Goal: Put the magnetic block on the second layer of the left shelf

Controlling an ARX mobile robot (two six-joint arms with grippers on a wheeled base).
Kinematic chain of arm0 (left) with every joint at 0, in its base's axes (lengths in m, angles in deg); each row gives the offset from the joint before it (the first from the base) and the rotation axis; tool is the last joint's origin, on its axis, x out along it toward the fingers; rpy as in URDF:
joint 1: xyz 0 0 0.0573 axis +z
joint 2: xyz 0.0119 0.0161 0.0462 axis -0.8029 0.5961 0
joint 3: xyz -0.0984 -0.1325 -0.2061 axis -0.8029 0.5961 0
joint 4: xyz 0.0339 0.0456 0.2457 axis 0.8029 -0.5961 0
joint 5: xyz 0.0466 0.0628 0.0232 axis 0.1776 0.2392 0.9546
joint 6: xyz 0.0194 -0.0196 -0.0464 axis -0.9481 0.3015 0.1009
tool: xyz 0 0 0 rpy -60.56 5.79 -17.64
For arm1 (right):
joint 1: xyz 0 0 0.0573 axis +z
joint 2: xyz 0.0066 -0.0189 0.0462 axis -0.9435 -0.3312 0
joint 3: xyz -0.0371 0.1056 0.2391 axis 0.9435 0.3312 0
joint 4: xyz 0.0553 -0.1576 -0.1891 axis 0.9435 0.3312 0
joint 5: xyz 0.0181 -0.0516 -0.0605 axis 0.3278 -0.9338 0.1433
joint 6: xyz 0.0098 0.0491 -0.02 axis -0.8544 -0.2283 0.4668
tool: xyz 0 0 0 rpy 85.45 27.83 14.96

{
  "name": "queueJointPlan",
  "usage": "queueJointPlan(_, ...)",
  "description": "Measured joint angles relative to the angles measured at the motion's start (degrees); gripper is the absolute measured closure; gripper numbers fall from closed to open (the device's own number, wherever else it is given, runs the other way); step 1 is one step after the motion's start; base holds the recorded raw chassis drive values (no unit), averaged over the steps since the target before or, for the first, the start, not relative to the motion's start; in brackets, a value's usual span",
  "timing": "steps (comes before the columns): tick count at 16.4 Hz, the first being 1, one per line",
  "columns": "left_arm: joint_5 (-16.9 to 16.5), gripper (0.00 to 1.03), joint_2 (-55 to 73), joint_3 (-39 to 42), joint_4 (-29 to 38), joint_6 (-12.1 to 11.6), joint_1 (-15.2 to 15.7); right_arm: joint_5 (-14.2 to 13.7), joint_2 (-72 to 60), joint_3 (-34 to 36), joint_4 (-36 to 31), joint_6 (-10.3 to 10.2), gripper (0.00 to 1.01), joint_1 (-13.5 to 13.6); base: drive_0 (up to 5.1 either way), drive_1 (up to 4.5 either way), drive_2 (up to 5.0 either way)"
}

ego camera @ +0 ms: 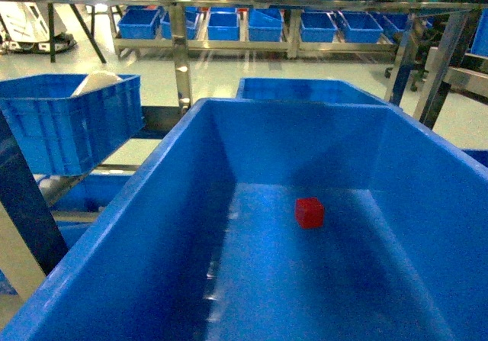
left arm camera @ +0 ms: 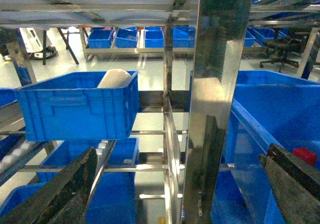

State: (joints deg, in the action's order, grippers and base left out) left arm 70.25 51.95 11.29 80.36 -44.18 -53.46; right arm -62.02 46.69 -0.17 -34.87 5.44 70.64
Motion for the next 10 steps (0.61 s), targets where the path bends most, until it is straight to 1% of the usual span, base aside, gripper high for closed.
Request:
queueJointPlan(2,0.0,0.05,0.0,0.0,0.0,0.0,0.0,0.0,2.3,0.7,1.5,0.0,0.99,0.0,0.0,0.0,0.0)
queueJointPlan(3,0.0,0.05,0.0,0.0,0.0,0.0,0.0,0.0,3.4,2.0,0.9,0.0,0.99,0.0,0.0,0.0,0.0)
queueJointPlan(8,0.0,0.05,0.0,0.0,0.0,0.0,0.0,0.0,8.2,2.0,5.3,0.0,0.99,0.0,0.0,0.0,0.0)
queueJointPlan(9,0.0,0.05,0.0,0.0,0.0,0.0,0.0,0.0,10.8,2.0,9.1,0.0,0.99,0.0,0.0,0.0,0.0)
queueJointPlan(10,0.0,0.05,0.0,0.0,0.0,0.0,0.0,0.2,15.4,2.0,15.5,0.0,0.99,0.0,0.0,0.0,0.0)
